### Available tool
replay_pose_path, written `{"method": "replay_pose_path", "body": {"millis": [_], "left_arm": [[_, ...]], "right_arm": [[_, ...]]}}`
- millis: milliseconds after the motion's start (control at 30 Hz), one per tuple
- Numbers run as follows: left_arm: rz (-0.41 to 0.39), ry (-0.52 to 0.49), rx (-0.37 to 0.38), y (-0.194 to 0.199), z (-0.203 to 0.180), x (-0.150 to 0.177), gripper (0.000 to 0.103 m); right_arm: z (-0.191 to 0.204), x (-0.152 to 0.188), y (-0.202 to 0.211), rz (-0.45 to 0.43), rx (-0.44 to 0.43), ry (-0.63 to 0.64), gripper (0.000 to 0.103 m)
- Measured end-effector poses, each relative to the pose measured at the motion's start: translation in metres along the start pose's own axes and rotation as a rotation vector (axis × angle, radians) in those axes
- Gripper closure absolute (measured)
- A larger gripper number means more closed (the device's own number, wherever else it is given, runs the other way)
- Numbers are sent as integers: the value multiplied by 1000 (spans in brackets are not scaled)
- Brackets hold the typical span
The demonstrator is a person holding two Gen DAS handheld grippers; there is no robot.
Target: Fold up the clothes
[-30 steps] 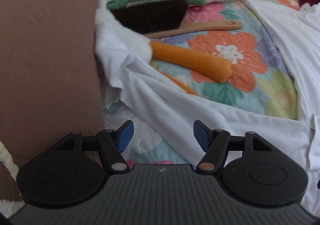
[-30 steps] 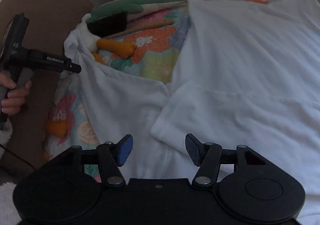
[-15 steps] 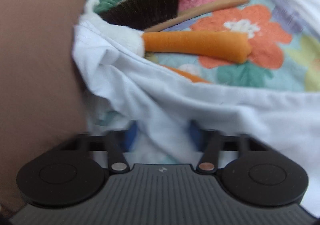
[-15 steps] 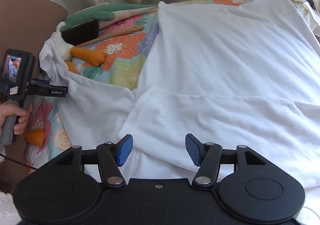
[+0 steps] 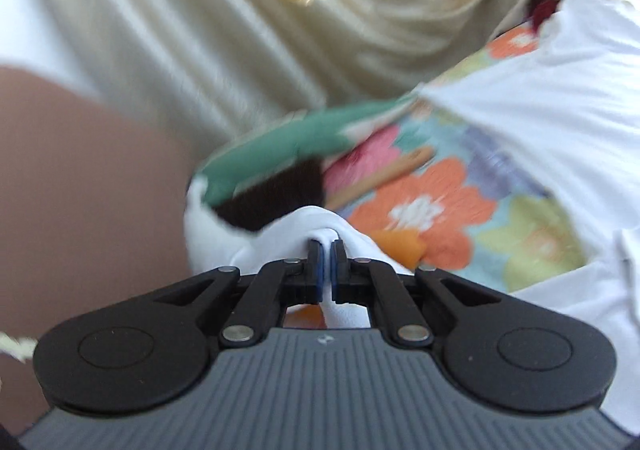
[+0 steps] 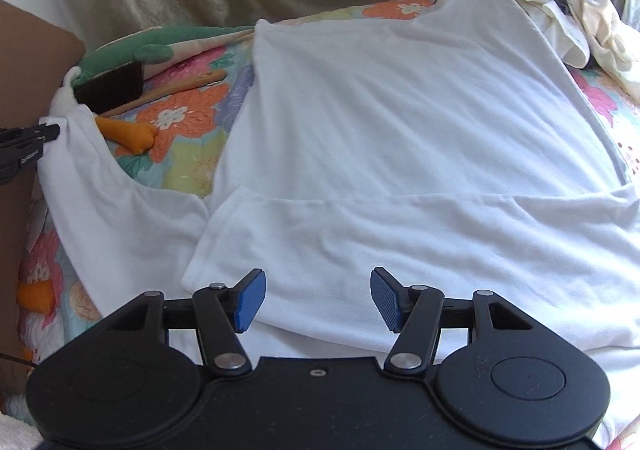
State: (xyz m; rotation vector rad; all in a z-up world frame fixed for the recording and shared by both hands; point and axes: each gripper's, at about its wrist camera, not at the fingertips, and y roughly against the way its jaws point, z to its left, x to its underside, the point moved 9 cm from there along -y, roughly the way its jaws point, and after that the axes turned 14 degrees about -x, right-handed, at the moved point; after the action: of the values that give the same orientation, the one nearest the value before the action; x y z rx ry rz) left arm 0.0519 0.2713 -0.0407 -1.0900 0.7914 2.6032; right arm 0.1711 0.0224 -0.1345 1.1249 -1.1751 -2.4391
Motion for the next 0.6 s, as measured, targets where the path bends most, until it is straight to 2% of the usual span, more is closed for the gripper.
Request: {"method": "replay_pose_path", "body": {"millis": [67,233,400,467,533,600], "left_arm": [[-25,41,131,27,-16,-17,100],[-148,73,271,73,-41,-58,100],[-172,130,470,106,-73,-93,100],[-191,104,511,118,-95,-96,100],[-200,75,538,128,-120,-94,100],[-164,57,599,135,-148,-87,100]], "right_arm": [[-5,0,1,-4,3,1,40],[-4,1,-3,-11,-27,35,40],[-6,3,-4,-8,-76,4,40],[-14,1,3,-20,-57,-16,40],[-31,1,14,-36,7,-53,40],[-47,2,25,-46,70,-90,40]]}}
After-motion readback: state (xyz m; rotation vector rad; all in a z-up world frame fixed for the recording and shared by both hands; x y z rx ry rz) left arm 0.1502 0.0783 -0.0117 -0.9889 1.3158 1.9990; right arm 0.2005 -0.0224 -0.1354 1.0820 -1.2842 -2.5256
